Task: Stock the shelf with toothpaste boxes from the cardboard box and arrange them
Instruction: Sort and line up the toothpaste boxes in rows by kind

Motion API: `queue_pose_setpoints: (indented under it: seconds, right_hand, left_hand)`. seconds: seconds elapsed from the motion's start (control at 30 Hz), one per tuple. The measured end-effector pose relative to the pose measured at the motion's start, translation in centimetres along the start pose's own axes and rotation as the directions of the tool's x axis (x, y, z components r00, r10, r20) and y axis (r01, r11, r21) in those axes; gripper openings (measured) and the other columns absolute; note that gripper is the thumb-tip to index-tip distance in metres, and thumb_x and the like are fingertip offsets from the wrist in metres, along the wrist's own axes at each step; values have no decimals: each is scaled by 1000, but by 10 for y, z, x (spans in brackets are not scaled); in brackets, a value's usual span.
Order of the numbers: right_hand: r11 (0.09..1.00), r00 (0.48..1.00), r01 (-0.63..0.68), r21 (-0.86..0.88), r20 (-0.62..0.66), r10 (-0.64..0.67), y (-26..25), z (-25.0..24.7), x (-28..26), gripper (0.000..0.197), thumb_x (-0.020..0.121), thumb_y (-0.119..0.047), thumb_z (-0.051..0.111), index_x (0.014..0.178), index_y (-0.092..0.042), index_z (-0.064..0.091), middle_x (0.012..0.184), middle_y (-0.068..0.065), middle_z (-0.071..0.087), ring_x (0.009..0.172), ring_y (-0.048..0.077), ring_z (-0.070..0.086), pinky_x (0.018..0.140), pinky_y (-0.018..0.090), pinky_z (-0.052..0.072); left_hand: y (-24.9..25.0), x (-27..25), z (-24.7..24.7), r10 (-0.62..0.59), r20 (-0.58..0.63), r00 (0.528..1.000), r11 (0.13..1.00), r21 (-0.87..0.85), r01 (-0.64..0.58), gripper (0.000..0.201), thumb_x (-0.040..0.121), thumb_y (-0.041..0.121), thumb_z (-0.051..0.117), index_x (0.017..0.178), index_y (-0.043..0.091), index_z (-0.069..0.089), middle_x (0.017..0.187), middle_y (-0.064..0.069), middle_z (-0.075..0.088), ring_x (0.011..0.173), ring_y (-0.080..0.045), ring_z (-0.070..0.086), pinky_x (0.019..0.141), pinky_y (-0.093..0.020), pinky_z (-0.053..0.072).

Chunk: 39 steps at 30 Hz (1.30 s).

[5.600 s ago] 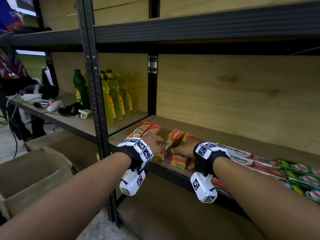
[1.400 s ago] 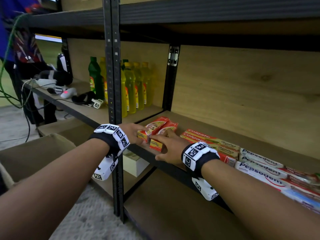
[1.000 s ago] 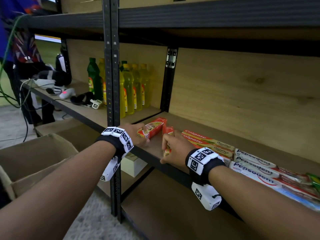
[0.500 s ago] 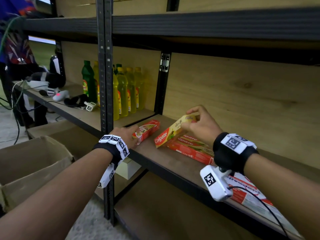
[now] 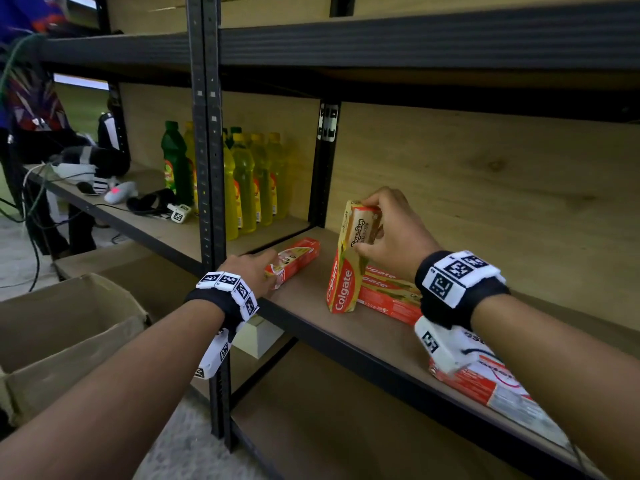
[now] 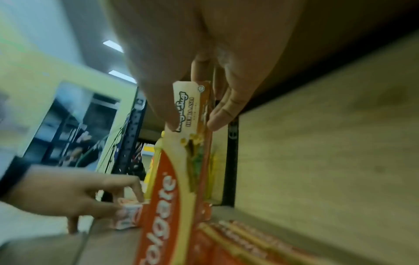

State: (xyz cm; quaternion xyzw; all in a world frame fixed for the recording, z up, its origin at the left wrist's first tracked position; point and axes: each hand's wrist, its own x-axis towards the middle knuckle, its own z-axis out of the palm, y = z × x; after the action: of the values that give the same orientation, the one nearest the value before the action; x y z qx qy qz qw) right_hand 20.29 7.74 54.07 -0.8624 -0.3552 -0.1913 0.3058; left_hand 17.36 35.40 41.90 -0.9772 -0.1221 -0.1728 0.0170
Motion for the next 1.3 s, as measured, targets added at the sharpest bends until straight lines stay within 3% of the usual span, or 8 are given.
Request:
queue_pose_setpoints:
  seconds: [0.1,0.27,0.37,0.53,0.77,1.0,1.1,1.3]
  right_hand:
    - [1000,999,18,-22,28,-18,-2,-15,6,54,73,-26,87,110,-26,47,107,-7,57,87,5,62,72,25,58]
    - [999,995,50,-22,86,-48,5,-24,0,51,84,-28,77,123,-50,54,109,-5,44,88,3,58,72,14,52]
    - [996,998,-23,-81,54,27,12,-27,-1,41,81,-32,78,118,-40,60,114,-2,43,87,3,54,76,14,50]
    - [944,963,-27,-330,244,113,22,-49,2,79,61,-30,93,128,-24,51,125,-3,41,104,10,48,83,20,43]
    - [959,973,-176,-223,109,205,36,-60,-16,57,58,-39,93,104,-28,62,101,-11,63,89,8,60,70,25,46]
    - [893,918,-361,-269,67,391,51,-47,-30,54,65,-62,79,95,-26,53,92,-6,62,79,12,59,68,30,51]
    - [861,884,-405,-308,111,455,53,-47,-36,55,67,-64,75,98,-25,53,91,-3,62,79,15,61,65,31,52]
    - [820,809,-424,-385,246,534,55,-50,-47,59,65,-70,75,92,-19,65,91,-1,68,80,14,63,61,26,48]
  left_hand:
    - [0,0,1,-8,8,1000,1000,-14,8,37,86,53,54,115,34,40,99,-6,69,84,-31,62,68,-31,52]
    - [2,0,0,-5,-2,1000,1000,-9,5,34,88,50,54,115,34,43,97,-8,68,84,-32,63,70,-34,54]
    - [2,0,1,-11,14,1000,1000,-12,12,32,88,51,53,113,36,41,97,-8,68,81,-31,62,71,-35,56]
    - [6,-1,-4,-41,19,999,999,12,41,34,86,54,54,114,37,44,93,-6,66,80,-29,62,68,-32,55]
    - [27,-2,-11,-199,5,980,925,-330,189,21,78,33,70,96,29,59,95,-11,64,71,-30,64,62,-35,57]
    - [38,-7,-33,-392,-70,917,696,-674,247,8,79,33,72,86,27,70,85,2,71,72,-16,66,57,-21,49]
    - [40,-11,-44,-401,-25,916,598,-765,241,10,85,33,70,89,25,74,85,4,73,74,-16,68,64,-27,58]
    - [53,-19,-64,-453,205,868,129,-948,291,11,88,26,66,93,22,75,96,-6,74,82,-24,73,64,-34,62]
